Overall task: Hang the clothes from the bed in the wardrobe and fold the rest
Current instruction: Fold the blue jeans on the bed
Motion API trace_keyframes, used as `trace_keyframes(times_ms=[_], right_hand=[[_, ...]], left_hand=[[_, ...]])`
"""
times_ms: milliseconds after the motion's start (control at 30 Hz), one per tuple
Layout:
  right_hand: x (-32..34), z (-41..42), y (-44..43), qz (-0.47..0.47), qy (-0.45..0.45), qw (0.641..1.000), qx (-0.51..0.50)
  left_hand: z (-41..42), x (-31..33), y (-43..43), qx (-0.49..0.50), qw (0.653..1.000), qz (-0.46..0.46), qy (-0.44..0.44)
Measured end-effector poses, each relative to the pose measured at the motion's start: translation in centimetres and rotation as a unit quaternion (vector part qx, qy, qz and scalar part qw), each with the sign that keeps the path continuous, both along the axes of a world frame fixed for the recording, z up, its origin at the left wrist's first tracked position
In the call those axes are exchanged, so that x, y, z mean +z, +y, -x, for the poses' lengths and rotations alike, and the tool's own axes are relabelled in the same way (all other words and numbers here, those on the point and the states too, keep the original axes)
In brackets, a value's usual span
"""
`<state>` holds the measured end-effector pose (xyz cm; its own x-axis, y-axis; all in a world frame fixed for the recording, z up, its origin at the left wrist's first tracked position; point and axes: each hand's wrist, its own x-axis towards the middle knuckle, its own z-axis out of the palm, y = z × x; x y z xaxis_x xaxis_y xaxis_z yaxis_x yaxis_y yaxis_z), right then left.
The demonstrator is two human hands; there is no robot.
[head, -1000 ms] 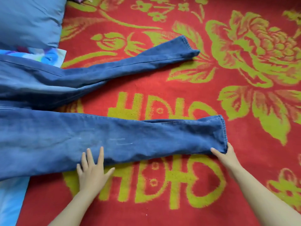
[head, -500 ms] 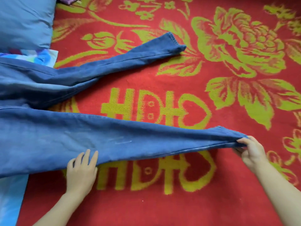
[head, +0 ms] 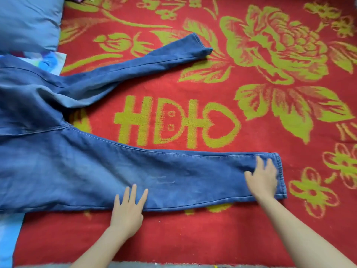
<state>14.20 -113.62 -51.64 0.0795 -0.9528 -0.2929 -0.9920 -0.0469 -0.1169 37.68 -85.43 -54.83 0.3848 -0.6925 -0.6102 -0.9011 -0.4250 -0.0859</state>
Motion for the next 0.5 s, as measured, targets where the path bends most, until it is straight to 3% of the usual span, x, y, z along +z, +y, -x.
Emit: trace_keyframes(times_ms=[100,233,333,400,500], right_hand=[[-1.5,-2.1,1.1,-0.056,0.075,0.971,0.221],[-3.4,-0.8,0.8,-0.229,0.189,0.917,0.266],[-3.4,-2.6,0.7,-0.135,0.187,0.934,0.271],[-2.9,-5.4,0.8,-0.045,0.16,0.938,0.305],[-2.4,-10.0,0.8,-0.023,0.13,0.924,0.359]], left_hand=[[-1.0,0.0,-0.3,0.028,0.999,-0.017,0.003],[-1.8,-0.1,-0.1,0.08,0.984,-0.135,0.084],[-3.3,0.0,-0.3,0.081,0.982,-0.133,0.111],[-4.9,0.2,-0.6,0.077,0.99,-0.077,0.084],[-9.2,1.1,-1.5,0.072,0.997,0.015,0.016]])
